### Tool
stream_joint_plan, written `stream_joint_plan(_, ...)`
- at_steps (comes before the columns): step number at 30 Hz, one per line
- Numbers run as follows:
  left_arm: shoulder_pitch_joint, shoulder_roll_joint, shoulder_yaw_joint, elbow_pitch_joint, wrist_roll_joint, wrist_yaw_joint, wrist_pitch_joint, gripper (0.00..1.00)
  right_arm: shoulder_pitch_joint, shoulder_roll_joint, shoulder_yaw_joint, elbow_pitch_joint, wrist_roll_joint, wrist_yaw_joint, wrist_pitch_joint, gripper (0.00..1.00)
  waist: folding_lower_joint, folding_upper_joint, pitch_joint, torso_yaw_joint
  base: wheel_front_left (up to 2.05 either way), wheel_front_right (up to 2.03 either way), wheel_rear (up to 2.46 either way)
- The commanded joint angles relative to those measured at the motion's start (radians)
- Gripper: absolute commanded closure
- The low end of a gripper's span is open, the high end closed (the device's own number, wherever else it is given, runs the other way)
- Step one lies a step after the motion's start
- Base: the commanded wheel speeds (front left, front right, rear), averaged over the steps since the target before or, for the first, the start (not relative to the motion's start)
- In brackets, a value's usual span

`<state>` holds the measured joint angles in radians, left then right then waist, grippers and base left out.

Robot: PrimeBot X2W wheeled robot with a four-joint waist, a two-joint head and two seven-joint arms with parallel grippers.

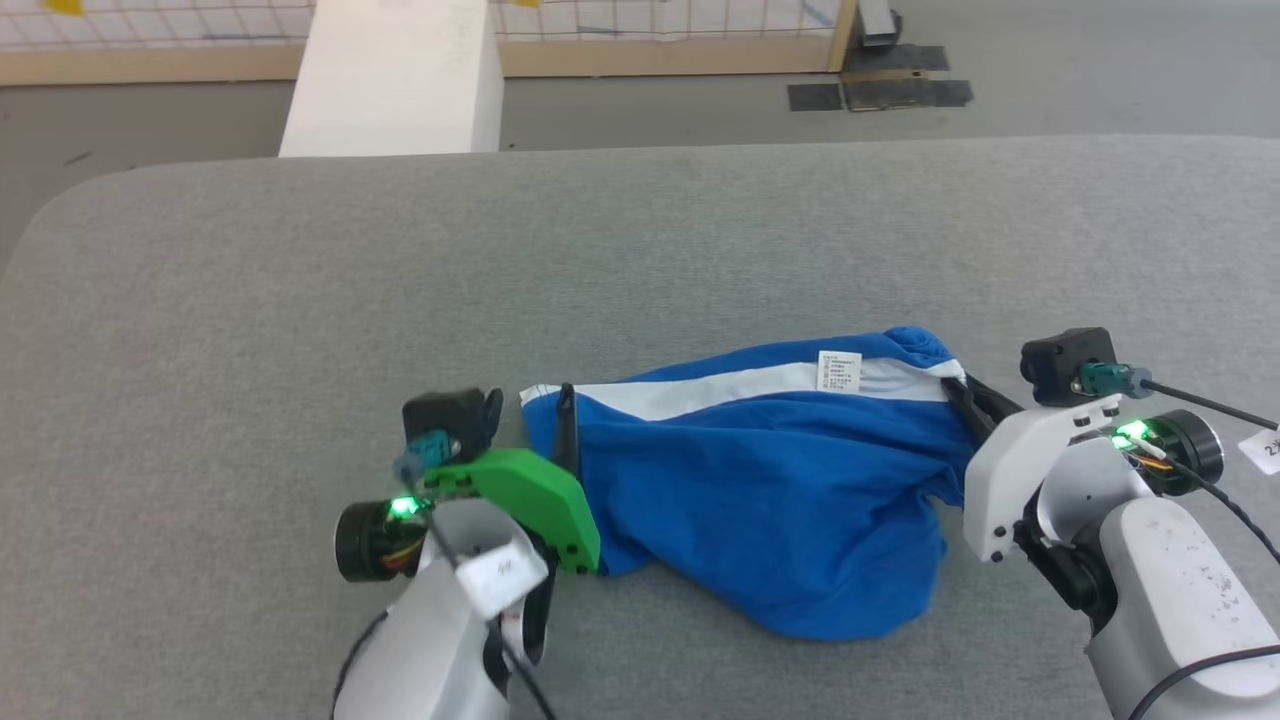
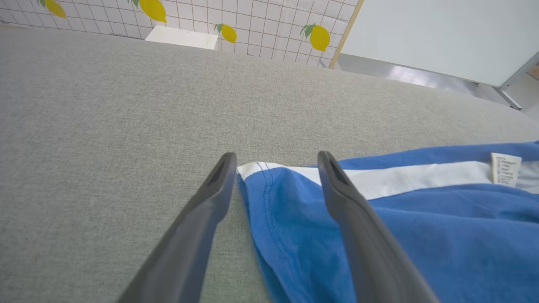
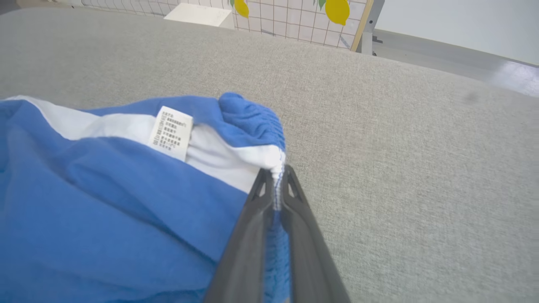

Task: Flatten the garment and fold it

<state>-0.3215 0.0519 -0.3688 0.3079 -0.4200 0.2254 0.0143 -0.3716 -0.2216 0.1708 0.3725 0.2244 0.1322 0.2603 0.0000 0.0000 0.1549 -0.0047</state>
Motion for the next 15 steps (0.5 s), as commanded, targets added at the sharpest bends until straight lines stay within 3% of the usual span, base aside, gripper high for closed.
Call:
stream_joint_plan(1,-0.035,0.004,-0.001,0.021,0.008,0.012,0.02,0.0,0.015,0.008,-0.005,-0.02,-0.012,-0.002,0.01,1.0,0.0,0.0,0.001,-0.015,0.0,0.0,0.0)
stream_joint_plan(10,-0.178,0.039,-0.014,0.215,0.048,0.068,0.183,0.0,0.032,0.02,-0.007,-0.112,-0.02,-0.002,0.058,1.0,0.0,0.0,0.051,-0.043,0.0,0.0,0.0)
stream_joint_plan(15,-0.229,0.048,-0.026,0.293,0.045,0.057,0.248,0.0,0.025,0.012,0.004,-0.13,-0.009,-0.002,0.062,1.0,0.0,0.0,0.079,-0.059,0.0,0.0,0.0)
